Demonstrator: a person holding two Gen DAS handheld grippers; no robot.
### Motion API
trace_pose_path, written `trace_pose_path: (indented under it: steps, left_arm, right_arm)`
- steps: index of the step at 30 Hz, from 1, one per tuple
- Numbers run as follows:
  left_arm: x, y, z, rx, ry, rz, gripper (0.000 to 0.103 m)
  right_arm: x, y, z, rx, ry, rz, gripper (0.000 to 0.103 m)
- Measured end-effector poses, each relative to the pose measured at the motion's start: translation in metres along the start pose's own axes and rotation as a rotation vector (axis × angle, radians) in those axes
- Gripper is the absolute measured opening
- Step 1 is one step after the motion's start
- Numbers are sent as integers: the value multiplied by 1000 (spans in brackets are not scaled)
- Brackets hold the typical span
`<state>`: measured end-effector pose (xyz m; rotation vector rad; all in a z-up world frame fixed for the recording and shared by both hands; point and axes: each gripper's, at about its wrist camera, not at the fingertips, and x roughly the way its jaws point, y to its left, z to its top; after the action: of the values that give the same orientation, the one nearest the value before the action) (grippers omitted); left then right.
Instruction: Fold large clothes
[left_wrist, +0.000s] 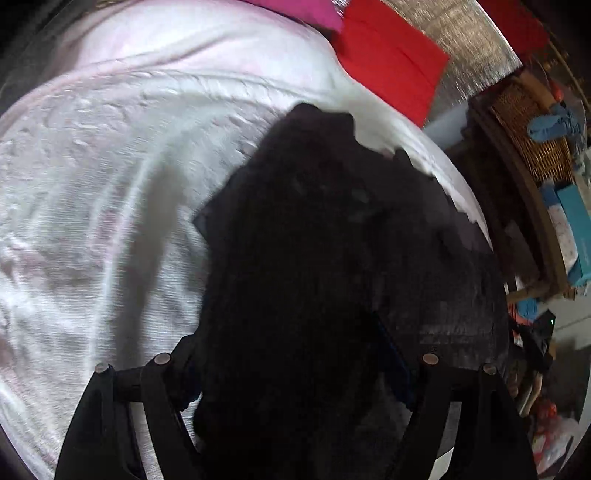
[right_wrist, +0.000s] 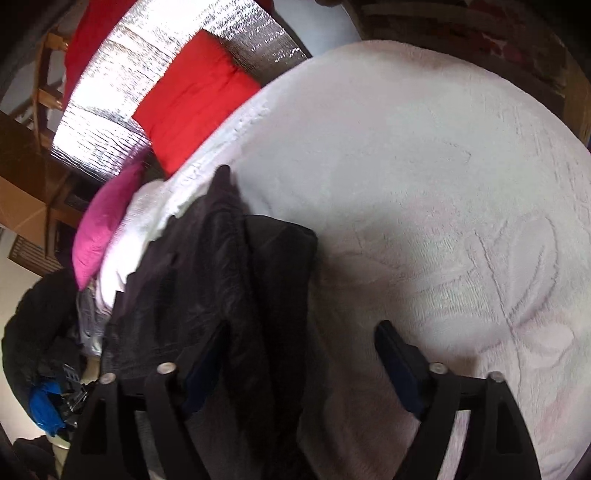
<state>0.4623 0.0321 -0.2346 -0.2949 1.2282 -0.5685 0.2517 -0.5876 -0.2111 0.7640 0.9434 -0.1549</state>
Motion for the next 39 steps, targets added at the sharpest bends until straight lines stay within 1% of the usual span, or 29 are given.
trace_pose_path:
  steps: [2, 4, 6, 8, 9, 10, 11, 12, 13, 14, 15, 16, 18, 19, 20, 21, 23, 26, 28, 29, 31, 32, 33, 34, 35, 36, 38, 39]
  left_arm:
    - [6, -6, -2, 23, 4, -21, 90]
    - [10, -11, -3, 31, 4, -36, 90]
    - [12, -13, -4, 23, -2, -70, 90]
    - [13, -12, -4, 7, -8, -91, 90]
    - [14, -13, -5, -2, -14, -102, 90]
    - [15, -12, 1, -9, -20, -113, 90]
    - [16, -12, 2, -15, -24, -116, 86]
    - [17, -13, 3, -21, -29, -105, 77]
    - [19, -13, 3, -24, -30, -97, 72]
    - [19, -14, 3, -26, -35, -92, 64]
    - [20, -15, 3, -25, -44, -88, 58]
    - [20, -17, 2, -25, -50, -88, 56]
    - [20, -21, 0, -27, -62, -92, 46]
    - [17, -23, 0, -29, -72, -100, 43]
    - [15, -26, 0, -27, -83, -111, 38]
    - [12, -31, 0, -20, -95, -124, 36]
    - [8, -40, 0, -2, -115, -135, 35]
    - [8, -51, 1, 1, -126, -142, 34]
    - [11, -54, 2, -2, -130, -143, 34]
    - [14, -55, 2, -3, -130, -132, 34]
    - [18, -52, 3, -7, -107, -107, 35]
    - [17, -46, 2, -9, -92, -94, 40]
    - [17, -41, 3, -17, -74, -84, 55]
    - [23, -37, 3, -36, -37, -57, 64]
    - [28, -34, 3, -56, -4, -36, 73]
    - [28, -32, 3, -68, 2, -47, 73]
    - [24, -32, 4, -73, 3, -63, 73]
    - [20, -33, 4, -70, 3, -71, 73]
  right_arm:
    - [8, -3, 2, 14, 8, 20, 91]
    - [12, -1, 5, 19, 3, 40, 91]
    - [18, 5, 6, 7, 23, 68, 91]
    - [30, 14, 6, -4, 66, 114, 88]
    - [37, 19, 4, 3, 92, 150, 80]
    - [47, 24, 2, 13, 117, 182, 78]
    - [50, 32, 2, -3, 101, 155, 77]
    - [51, 41, 2, -31, 89, 127, 73]
    - [51, 45, 2, -36, 85, 132, 61]
    - [49, 48, 4, -29, 78, 148, 56]
    - [49, 50, 5, -23, 66, 145, 54]
    - [49, 52, 5, -27, 59, 138, 50]
    - [47, 56, 5, -42, 45, 127, 46]
    - [45, 59, 5, -51, 37, 126, 42]
    - [41, 62, 5, -62, 27, 125, 40]
    - [35, 65, 5, -79, 9, 121, 38]
    - [23, 72, 4, -111, -28, 125, 34]
    - [7, 77, 9, -118, -82, 159, 30]
    - [1, 77, 11, -113, -104, 174, 30]
    - [0, 77, 11, -118, -104, 168, 30]
    - [7, 71, 11, -105, -79, 130, 30]
    - [15, 64, 11, -95, -50, 109, 30]
    - [21, 56, 11, -86, -27, 100, 35]
    - [24, 51, 11, -62, -15, 106, 42]
    - [26, 41, 12, -8, -1, 137, 49]
    - [23, 33, 13, 40, 10, 156, 62]
    - [9, 24, 14, 72, 4, 170, 72]
    - [-3, 19, 14, 63, -10, 183, 76]
